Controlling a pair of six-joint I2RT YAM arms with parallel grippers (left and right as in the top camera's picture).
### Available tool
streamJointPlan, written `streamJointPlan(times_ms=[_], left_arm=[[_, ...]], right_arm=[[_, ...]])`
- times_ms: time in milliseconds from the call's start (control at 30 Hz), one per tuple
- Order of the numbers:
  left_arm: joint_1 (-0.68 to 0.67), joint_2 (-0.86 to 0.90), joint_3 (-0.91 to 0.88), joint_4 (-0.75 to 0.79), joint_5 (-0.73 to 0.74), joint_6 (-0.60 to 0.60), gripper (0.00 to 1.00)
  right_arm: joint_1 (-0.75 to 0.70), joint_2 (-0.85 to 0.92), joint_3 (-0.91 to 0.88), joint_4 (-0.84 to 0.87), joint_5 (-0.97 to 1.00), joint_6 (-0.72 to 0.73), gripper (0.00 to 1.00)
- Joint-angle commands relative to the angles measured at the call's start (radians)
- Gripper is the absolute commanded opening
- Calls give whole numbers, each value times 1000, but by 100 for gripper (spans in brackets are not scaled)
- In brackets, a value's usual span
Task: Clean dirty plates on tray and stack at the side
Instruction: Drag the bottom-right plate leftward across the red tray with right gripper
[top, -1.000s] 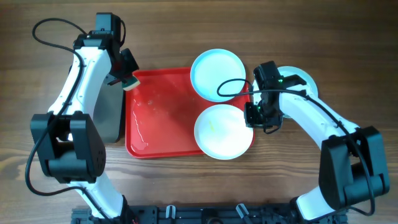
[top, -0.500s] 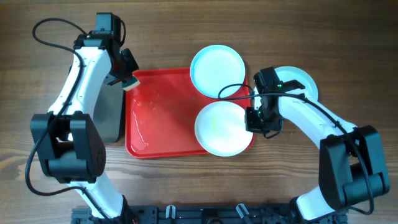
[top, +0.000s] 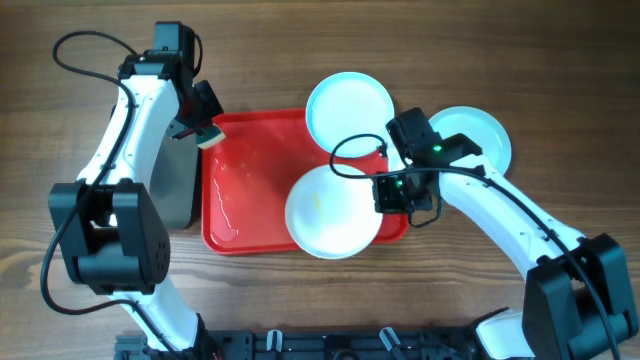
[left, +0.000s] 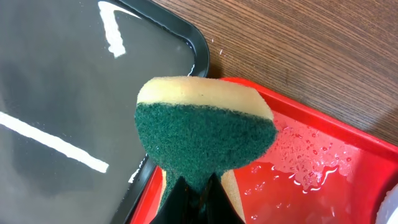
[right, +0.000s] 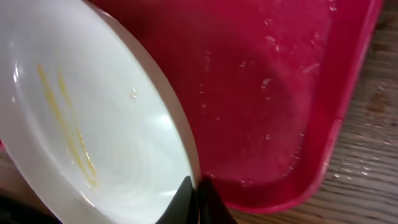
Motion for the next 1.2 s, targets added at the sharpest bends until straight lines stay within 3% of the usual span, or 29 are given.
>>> streamJointPlan(times_ms=[0, 433, 833, 867, 967, 1067, 1167], left_arm=[[9, -9, 10, 1, -13, -17, 4], [9, -10, 10, 4, -13, -18, 4], [9, -10, 10, 27, -13, -17, 4], [9, -9, 10, 27, -13, -17, 4], [9, -10, 10, 27, -13, -17, 4], [9, -10, 10, 27, -13, -17, 4], [9, -10, 10, 27, -13, -17, 4]], right_arm=[[17, -16, 68, 36, -66, 77, 4], [133, 239, 324, 72, 38, 142, 4], [283, 393, 332, 203, 116, 353, 4], [282, 406, 332, 210, 95, 352, 15], [274, 412, 337, 230, 71, 303, 33], [269, 412, 358, 240, 93, 183, 35], [264, 418, 369, 240, 93, 61, 27]])
